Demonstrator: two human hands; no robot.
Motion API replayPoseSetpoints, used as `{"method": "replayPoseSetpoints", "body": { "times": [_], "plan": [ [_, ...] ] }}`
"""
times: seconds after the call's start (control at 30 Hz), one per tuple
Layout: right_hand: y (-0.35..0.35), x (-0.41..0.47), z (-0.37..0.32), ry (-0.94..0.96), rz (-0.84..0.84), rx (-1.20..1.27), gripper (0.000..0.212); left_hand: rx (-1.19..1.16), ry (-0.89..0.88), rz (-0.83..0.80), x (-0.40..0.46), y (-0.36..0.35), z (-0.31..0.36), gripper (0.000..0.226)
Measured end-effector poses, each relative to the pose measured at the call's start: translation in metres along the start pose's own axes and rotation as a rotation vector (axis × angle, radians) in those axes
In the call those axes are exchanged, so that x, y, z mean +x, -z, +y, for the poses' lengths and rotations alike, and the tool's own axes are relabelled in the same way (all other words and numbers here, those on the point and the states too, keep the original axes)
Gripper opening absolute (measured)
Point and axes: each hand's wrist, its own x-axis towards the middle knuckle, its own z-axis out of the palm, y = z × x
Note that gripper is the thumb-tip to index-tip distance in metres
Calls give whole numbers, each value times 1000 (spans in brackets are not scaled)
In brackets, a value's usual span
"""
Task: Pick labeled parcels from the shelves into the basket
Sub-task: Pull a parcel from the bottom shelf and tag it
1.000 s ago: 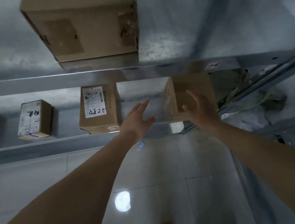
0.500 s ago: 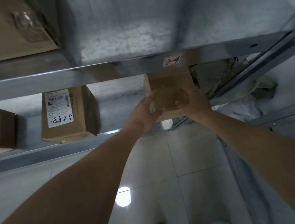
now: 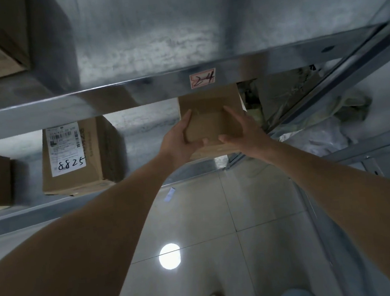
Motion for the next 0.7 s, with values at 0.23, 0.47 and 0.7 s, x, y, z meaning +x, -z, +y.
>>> {"method": "replayPoseSetpoints", "body": {
  "times": [0.23,0.47,0.7],
  "plan": [
    [-8,-20,1,-22,64,36,87,70,-48,55,-18,-4,0,91],
    [-37,-75,-11,-53,237,36,62,-54,18,21,-74,5,-14,106],
    [-47,-133,-56,-182,250,161,130,-118,21,1,-140,41,-2,133]
  ]
}}
